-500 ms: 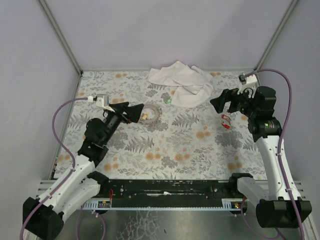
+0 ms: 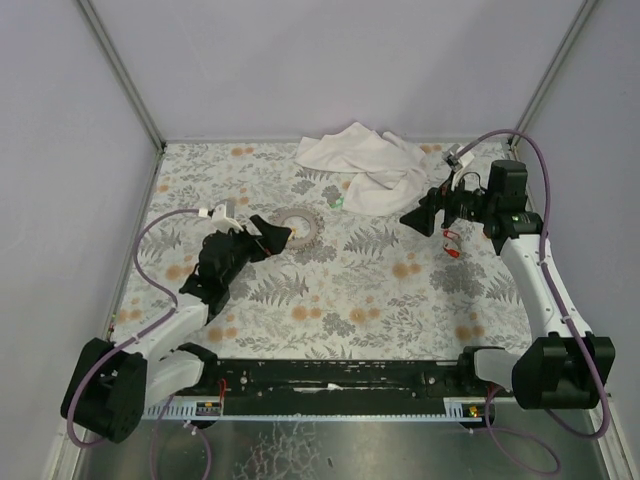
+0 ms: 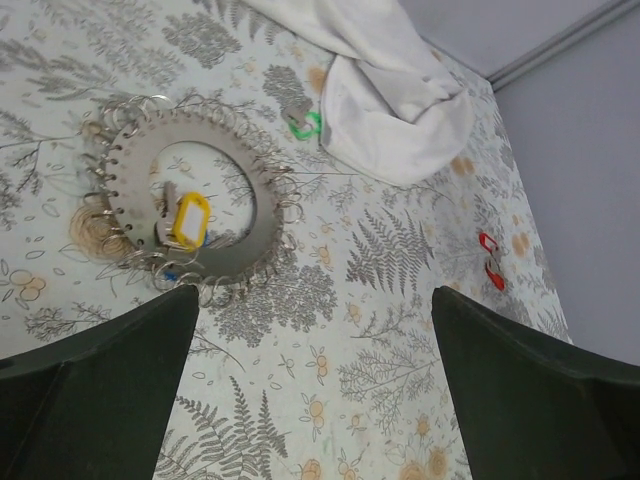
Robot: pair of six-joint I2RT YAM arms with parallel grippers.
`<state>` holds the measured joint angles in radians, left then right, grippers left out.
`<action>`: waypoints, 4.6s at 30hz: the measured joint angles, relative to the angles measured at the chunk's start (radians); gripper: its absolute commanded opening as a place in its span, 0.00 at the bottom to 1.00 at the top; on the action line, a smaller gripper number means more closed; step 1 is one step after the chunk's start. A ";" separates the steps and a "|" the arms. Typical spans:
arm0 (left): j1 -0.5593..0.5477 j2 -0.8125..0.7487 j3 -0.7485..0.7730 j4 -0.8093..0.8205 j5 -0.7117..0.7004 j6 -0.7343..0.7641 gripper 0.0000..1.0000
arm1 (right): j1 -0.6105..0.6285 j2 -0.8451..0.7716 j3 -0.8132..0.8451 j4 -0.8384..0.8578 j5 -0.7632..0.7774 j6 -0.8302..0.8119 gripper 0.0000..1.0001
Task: Remove the keys from the keyring
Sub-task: Pick up the keyring from the center of the board.
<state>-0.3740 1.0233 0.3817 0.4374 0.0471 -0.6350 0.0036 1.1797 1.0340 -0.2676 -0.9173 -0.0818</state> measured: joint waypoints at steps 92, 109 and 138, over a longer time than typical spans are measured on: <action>-0.137 0.714 0.647 -0.596 -0.332 0.451 0.00 | 0.005 -0.036 -0.052 -0.066 -0.071 -0.174 0.99; -0.223 0.353 0.396 -0.459 -0.103 0.591 0.00 | 0.055 -0.032 -0.108 -0.061 -0.130 -0.222 0.99; -0.329 0.205 0.319 -0.267 0.321 0.671 0.00 | 0.403 0.061 -0.098 0.021 -0.108 -0.562 0.98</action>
<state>-0.7033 1.2282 0.7010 0.1707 0.3683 0.0364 0.4065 1.2411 0.9363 -0.2462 -1.0256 -0.6434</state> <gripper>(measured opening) 0.010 0.992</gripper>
